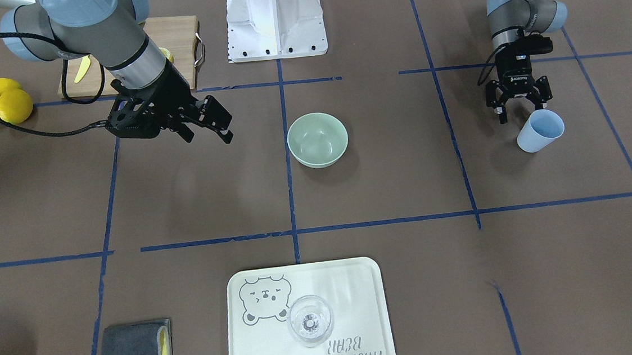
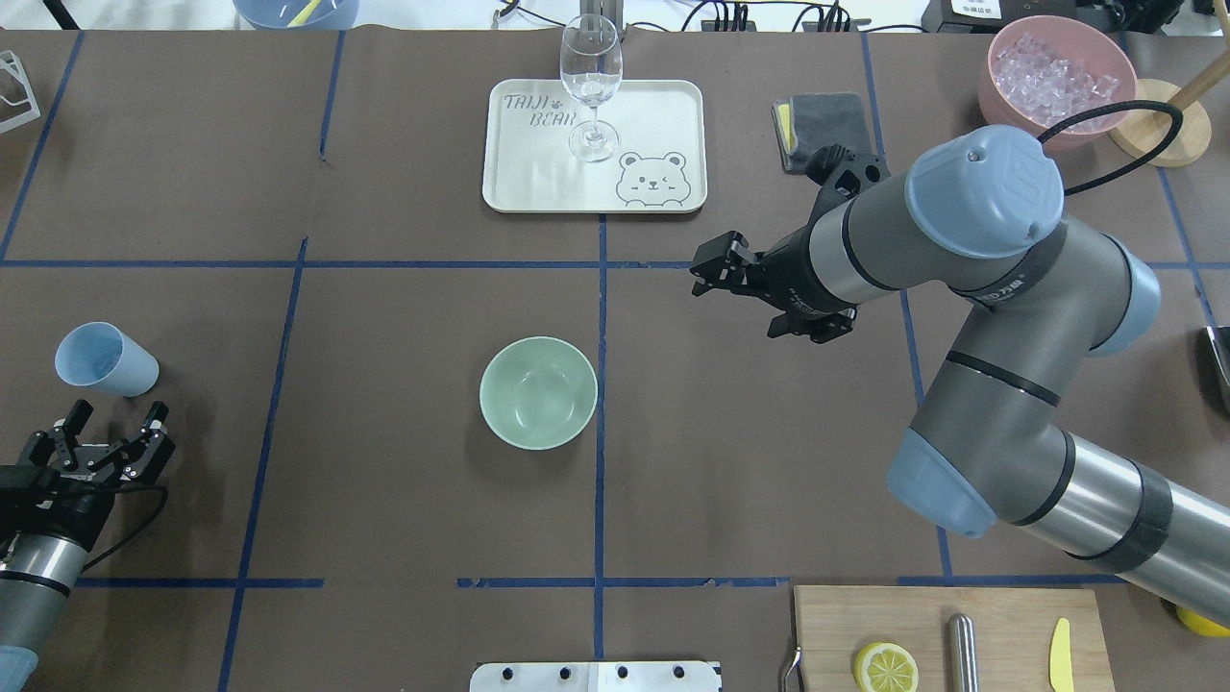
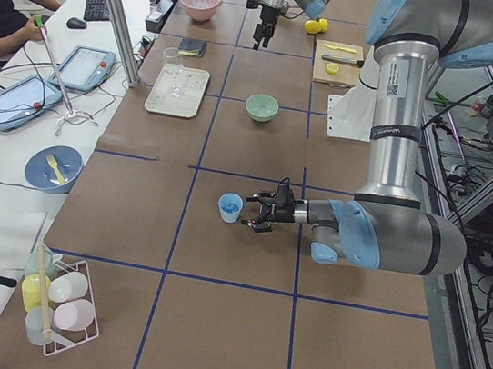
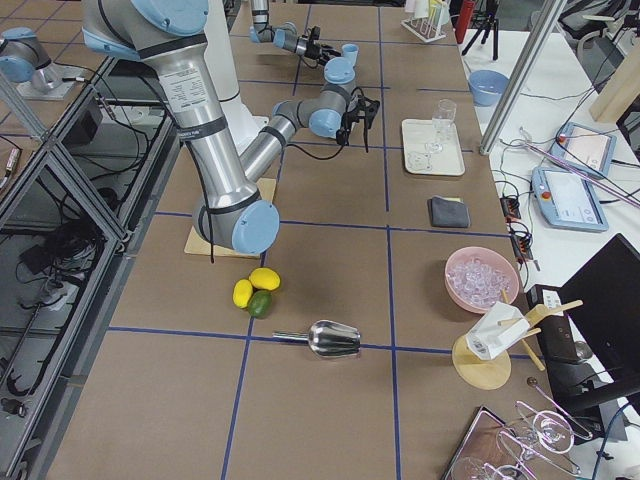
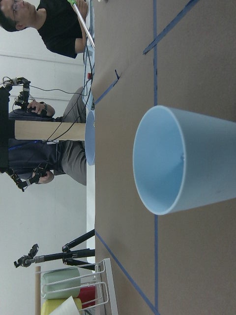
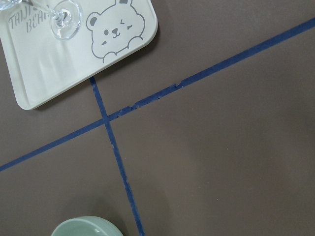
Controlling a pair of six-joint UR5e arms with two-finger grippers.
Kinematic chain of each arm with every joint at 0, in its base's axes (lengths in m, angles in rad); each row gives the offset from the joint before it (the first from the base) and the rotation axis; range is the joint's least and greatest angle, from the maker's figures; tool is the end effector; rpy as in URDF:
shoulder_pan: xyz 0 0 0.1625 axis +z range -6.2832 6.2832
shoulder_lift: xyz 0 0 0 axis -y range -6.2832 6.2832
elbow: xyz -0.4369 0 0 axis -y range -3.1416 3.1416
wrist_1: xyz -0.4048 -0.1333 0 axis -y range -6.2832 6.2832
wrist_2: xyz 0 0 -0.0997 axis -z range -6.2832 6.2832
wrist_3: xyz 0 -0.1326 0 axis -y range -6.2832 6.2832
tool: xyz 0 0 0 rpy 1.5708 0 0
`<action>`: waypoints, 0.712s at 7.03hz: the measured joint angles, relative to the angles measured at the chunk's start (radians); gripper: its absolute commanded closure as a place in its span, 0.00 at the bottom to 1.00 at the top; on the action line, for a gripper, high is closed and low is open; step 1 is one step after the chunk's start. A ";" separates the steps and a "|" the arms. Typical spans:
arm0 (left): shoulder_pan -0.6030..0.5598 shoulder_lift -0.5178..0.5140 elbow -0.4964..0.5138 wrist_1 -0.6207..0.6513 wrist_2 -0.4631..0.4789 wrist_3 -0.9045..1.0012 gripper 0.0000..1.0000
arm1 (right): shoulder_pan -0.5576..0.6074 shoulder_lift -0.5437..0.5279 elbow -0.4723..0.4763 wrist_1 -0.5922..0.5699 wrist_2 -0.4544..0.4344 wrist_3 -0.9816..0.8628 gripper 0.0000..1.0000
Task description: Pour ice into bowl
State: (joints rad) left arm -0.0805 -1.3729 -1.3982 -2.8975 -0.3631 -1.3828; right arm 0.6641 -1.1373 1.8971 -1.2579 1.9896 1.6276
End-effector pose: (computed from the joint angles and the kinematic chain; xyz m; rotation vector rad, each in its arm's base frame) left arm 0.3655 -0.2876 0.6831 1.2054 0.6743 -0.4854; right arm -0.4480 -0.4514 0.2505 -0.0448 -1.1277 0.4192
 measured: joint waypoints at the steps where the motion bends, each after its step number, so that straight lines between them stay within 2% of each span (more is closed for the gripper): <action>1: -0.007 -0.003 0.006 0.001 -0.003 0.000 0.01 | 0.000 0.000 0.000 0.000 0.000 0.000 0.00; 5: -0.055 -0.006 0.022 0.004 -0.050 0.000 0.01 | 0.000 -0.003 0.002 0.000 0.000 0.000 0.00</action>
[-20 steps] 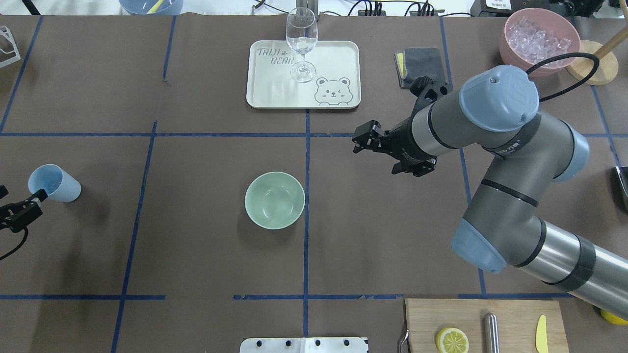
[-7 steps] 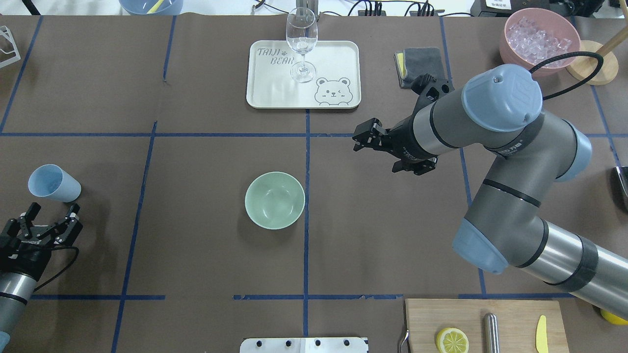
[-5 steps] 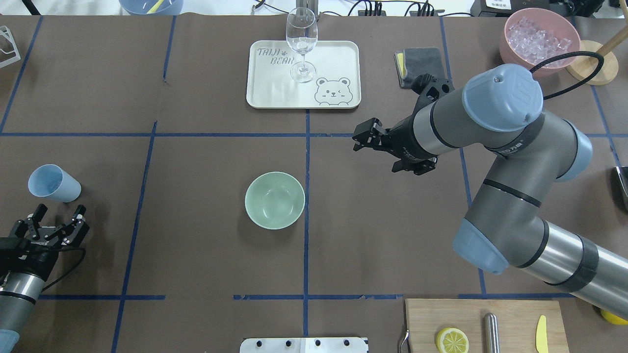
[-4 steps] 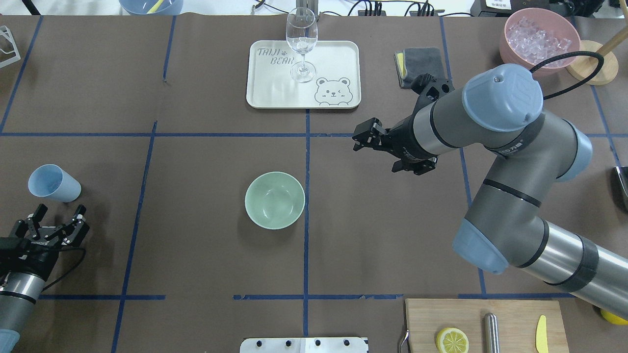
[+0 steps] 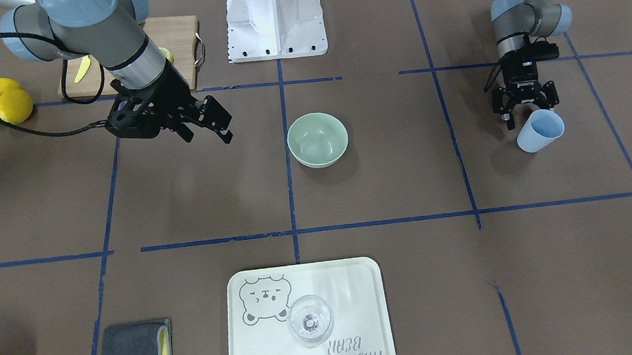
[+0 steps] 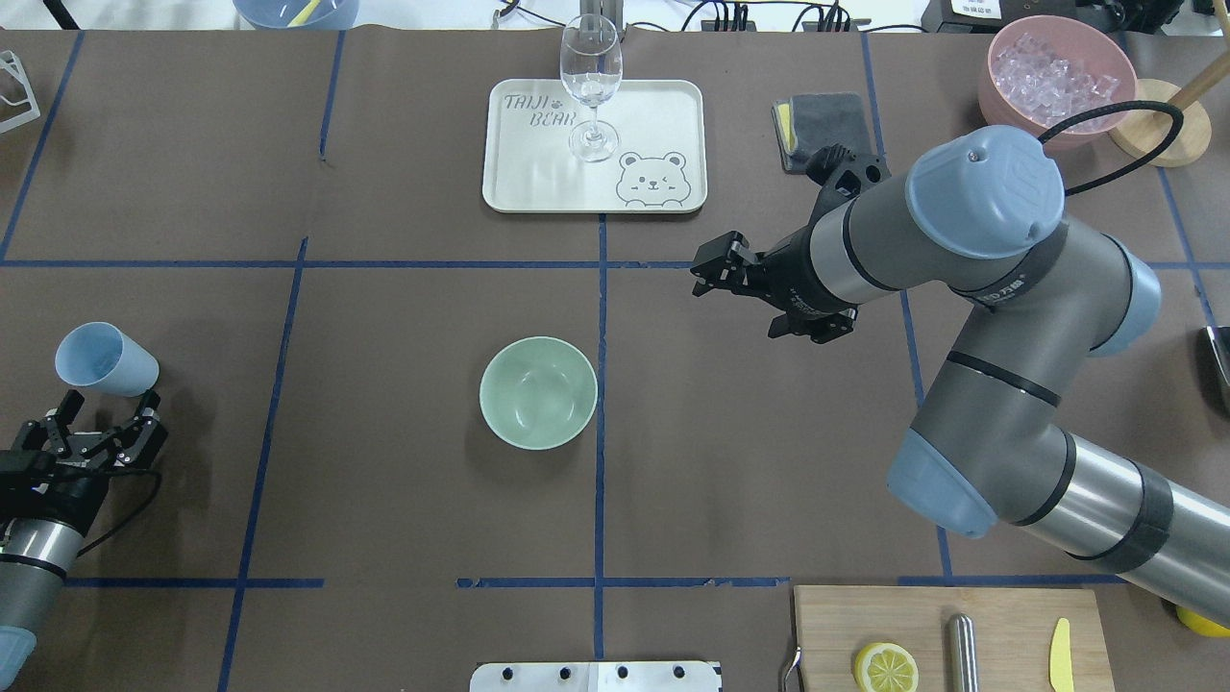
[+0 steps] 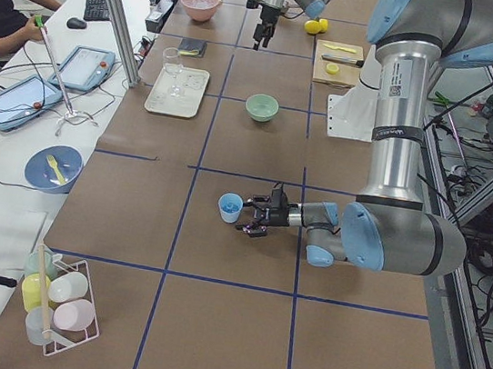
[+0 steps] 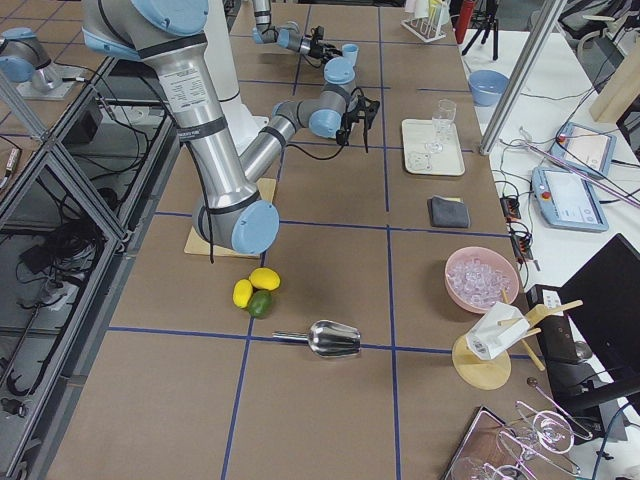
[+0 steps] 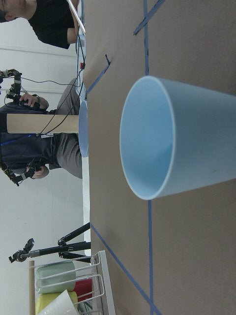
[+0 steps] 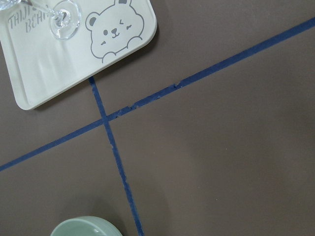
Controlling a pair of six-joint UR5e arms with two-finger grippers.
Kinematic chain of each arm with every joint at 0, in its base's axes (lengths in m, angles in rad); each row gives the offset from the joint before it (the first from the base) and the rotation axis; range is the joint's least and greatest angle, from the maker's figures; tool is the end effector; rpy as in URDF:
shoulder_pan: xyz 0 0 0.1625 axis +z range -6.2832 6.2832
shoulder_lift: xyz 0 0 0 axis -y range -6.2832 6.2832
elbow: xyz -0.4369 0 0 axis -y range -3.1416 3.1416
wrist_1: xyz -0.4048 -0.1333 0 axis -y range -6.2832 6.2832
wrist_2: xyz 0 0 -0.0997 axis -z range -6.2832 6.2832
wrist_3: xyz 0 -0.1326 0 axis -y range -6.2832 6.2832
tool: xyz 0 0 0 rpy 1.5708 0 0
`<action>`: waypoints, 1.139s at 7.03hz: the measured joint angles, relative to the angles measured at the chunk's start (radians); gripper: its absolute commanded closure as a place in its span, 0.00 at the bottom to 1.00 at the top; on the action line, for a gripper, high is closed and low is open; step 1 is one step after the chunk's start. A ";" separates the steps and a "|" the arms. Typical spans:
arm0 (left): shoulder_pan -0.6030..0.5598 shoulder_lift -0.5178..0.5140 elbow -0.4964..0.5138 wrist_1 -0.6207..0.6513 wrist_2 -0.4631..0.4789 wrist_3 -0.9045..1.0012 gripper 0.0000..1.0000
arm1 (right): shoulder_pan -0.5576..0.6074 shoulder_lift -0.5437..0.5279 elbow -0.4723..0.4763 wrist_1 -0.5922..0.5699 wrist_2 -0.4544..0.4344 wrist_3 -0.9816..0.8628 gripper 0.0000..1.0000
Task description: Pour ice into bowl
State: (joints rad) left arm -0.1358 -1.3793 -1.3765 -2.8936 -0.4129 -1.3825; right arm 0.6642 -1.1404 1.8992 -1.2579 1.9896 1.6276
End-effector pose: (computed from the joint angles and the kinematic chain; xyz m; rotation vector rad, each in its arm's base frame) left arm 0.3557 -0.3057 0.6949 1.1848 0.6423 -0.4963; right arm -0.4472 -0.4509 0.2515 -0.0451 -1.1268 0.4196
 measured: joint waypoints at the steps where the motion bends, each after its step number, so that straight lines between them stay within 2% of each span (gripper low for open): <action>1: -0.013 -0.001 0.003 0.001 -0.015 0.002 0.01 | 0.000 -0.003 0.003 0.000 0.000 0.000 0.00; 8: -0.123 -0.086 0.021 0.008 -0.101 0.075 0.01 | 0.000 -0.010 0.013 -0.002 0.000 0.002 0.00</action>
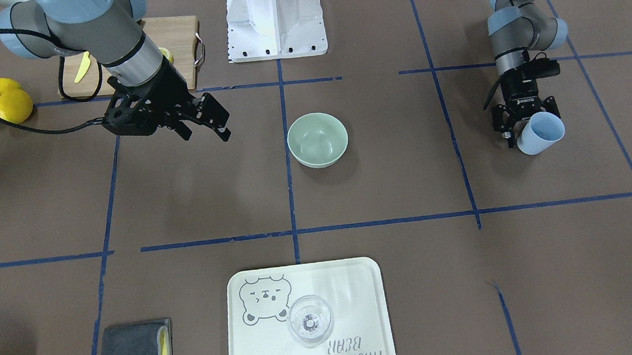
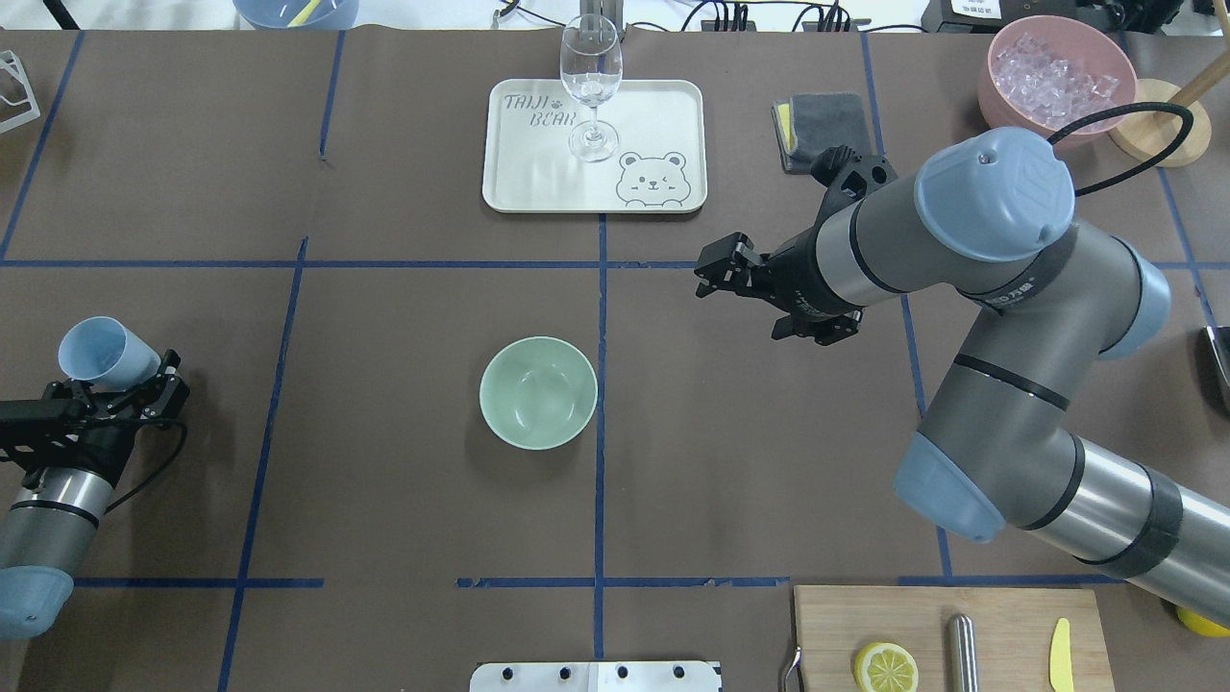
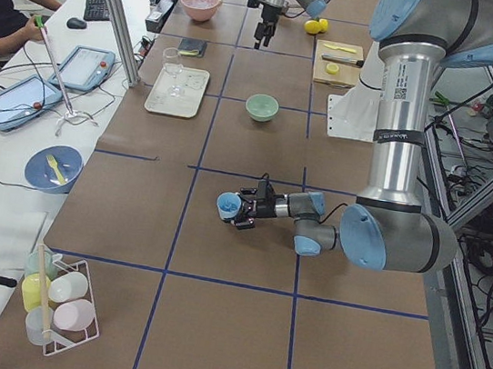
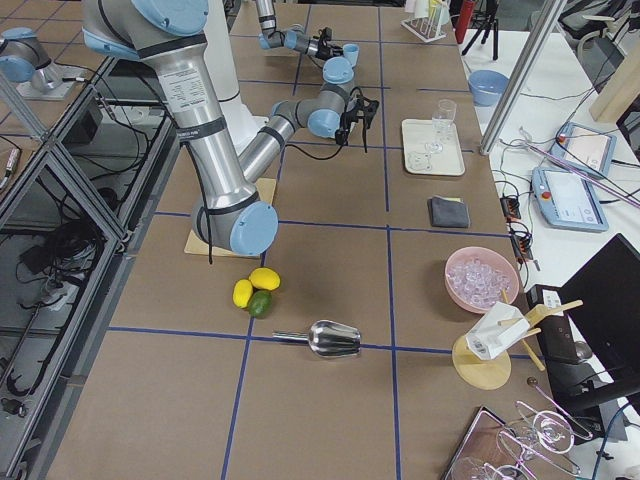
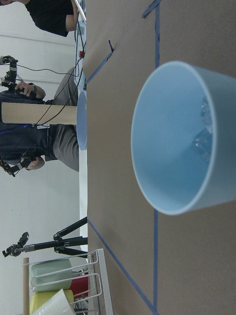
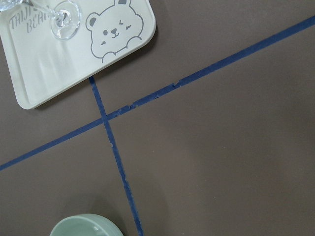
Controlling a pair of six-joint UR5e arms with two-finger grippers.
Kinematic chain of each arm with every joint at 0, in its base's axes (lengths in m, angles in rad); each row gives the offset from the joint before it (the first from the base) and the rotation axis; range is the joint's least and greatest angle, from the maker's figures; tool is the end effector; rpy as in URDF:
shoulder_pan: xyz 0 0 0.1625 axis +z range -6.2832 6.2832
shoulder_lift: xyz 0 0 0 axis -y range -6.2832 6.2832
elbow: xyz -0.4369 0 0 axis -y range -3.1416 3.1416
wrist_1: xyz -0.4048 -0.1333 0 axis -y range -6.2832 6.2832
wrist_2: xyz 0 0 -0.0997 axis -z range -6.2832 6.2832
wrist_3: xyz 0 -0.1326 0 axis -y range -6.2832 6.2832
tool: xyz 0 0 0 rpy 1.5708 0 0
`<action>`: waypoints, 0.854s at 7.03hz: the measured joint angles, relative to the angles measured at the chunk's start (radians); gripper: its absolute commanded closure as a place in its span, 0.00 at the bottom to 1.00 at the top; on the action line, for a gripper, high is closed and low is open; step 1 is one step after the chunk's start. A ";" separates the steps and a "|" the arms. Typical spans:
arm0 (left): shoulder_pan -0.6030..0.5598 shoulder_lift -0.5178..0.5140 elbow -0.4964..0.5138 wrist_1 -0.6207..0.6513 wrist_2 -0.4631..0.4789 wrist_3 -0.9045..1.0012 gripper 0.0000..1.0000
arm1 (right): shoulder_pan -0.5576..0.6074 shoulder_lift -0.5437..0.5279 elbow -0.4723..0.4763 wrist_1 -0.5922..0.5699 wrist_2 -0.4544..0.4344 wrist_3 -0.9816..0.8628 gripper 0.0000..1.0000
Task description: Pour ice into bowl
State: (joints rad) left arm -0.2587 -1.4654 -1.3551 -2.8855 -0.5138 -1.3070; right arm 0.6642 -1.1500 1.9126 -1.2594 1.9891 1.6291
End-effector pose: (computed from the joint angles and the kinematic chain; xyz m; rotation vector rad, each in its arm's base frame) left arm 0.3686 -0.3549 0.6767 1.1639 0.6165 -0.5191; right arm -0.4433 -0.4479 0.2518 -0.0446 -1.1288 0.4204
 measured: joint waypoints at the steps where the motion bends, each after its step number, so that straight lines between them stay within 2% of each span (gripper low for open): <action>1: -0.010 -0.003 0.006 0.002 -0.001 0.002 0.02 | 0.000 -0.001 -0.001 0.000 0.000 0.000 0.00; 4: -0.044 -0.023 0.014 0.007 -0.020 0.003 0.07 | -0.001 -0.003 -0.001 0.000 -0.001 0.000 0.00; 6: -0.052 -0.027 0.027 0.007 -0.023 0.003 0.52 | -0.003 -0.003 -0.001 0.000 -0.001 0.000 0.00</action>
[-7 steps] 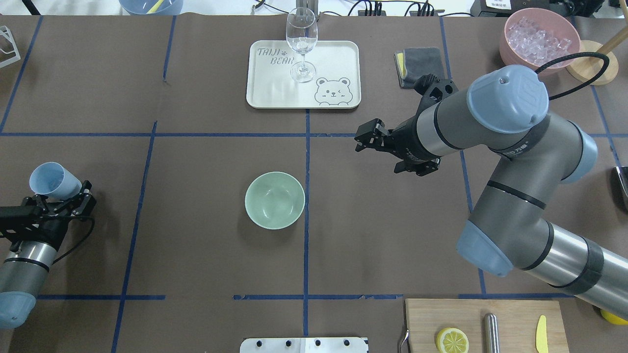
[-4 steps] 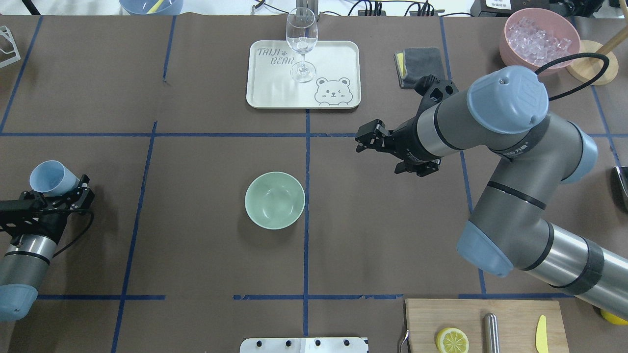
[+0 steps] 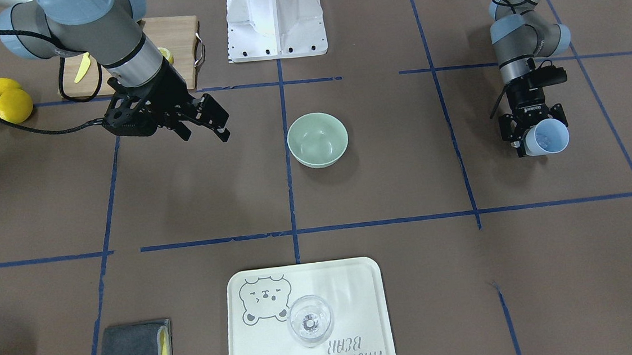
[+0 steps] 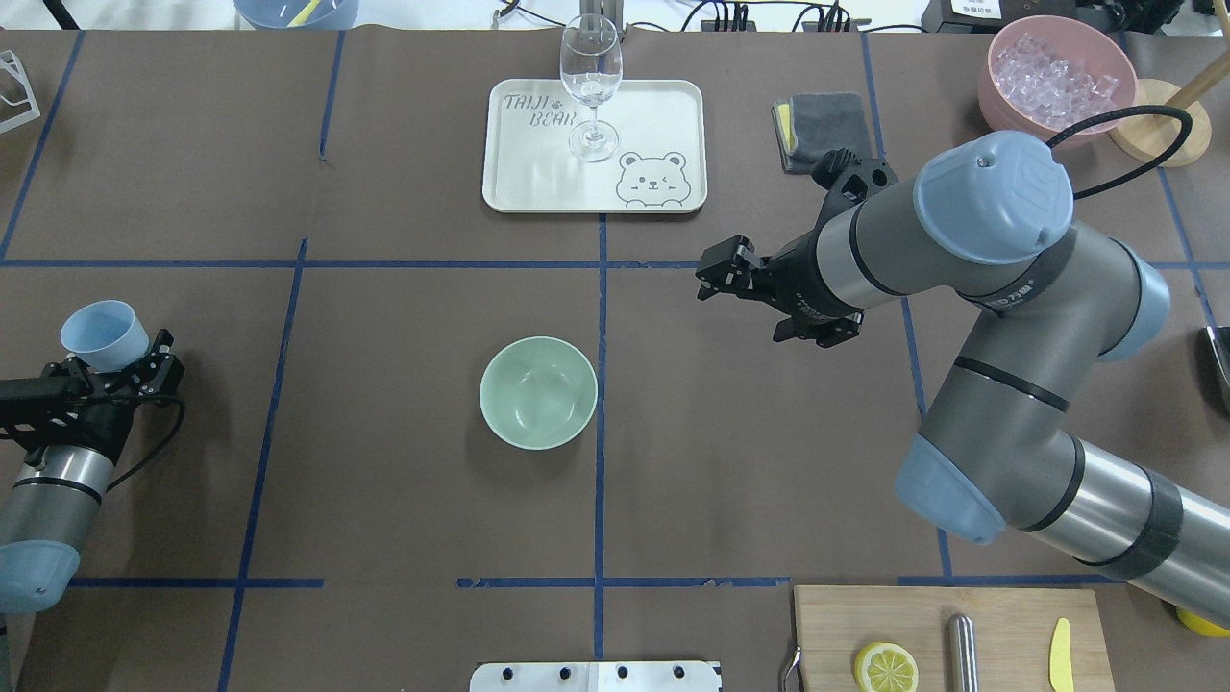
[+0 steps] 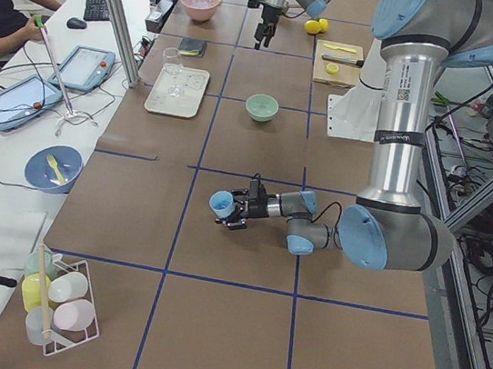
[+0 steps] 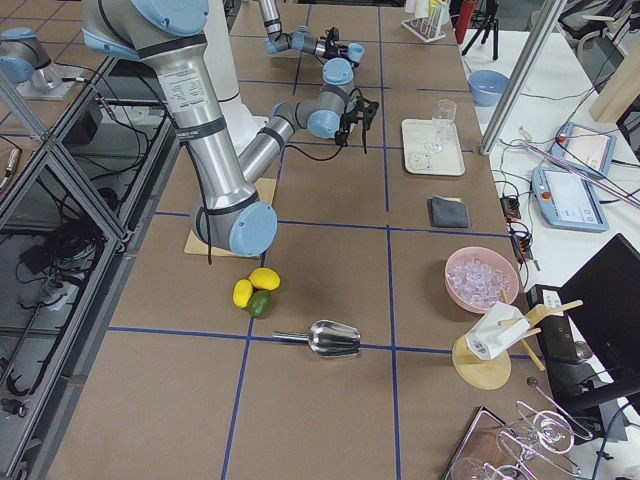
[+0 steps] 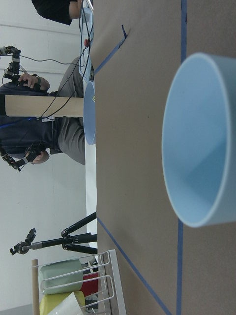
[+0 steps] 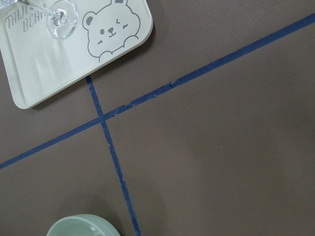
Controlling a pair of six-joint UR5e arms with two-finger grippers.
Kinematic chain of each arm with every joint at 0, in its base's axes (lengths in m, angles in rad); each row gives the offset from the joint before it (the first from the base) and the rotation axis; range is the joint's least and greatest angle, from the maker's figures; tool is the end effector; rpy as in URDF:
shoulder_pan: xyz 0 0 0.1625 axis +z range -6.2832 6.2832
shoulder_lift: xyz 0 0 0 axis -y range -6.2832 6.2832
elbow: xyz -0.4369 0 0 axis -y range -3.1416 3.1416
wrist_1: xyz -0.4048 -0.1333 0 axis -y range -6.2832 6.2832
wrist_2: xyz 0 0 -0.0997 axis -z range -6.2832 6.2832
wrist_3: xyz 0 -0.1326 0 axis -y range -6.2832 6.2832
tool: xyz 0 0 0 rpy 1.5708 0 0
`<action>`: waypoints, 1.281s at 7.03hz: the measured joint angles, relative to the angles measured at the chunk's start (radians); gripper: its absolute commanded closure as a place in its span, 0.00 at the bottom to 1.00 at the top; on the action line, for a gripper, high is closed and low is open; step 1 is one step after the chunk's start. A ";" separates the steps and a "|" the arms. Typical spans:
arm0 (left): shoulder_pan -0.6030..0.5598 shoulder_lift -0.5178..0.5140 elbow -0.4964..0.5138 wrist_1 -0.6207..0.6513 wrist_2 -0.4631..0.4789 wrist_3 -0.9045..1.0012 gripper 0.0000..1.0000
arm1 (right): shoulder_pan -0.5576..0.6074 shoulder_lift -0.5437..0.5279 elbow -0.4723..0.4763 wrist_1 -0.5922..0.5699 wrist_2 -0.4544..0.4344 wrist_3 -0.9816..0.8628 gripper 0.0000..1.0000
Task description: Pour ice into bowl
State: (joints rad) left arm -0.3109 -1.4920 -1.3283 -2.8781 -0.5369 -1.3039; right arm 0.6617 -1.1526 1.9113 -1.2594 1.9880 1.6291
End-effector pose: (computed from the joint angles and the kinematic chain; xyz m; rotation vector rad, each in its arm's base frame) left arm 0.3635 -0.3765 0.6802 1.1636 0.5885 -0.5457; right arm -0.4445 -0.4471 0.2540 -0.0465 -1.1249 0.4201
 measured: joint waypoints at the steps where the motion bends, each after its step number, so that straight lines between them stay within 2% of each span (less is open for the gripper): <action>1: -0.003 0.000 0.001 -0.001 0.000 0.000 0.72 | 0.000 0.000 0.000 0.000 0.000 0.000 0.00; 2: -0.007 -0.001 0.000 -0.004 -0.001 0.008 1.00 | 0.000 0.000 0.000 0.000 0.000 0.000 0.00; 4: -0.015 -0.001 -0.010 -0.077 -0.001 0.077 1.00 | -0.001 0.001 -0.001 0.000 0.000 0.000 0.00; 6: -0.021 -0.013 -0.045 -0.211 -0.012 0.276 1.00 | 0.000 0.001 0.000 0.000 -0.001 0.001 0.00; 9: -0.026 -0.089 -0.186 -0.254 -0.080 0.604 1.00 | 0.010 -0.009 0.006 0.001 -0.001 0.000 0.00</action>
State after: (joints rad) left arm -0.3374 -1.5809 -1.5141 -3.1323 -0.6167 -0.7000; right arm 0.6717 -1.1615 1.9170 -1.2584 1.9868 1.6289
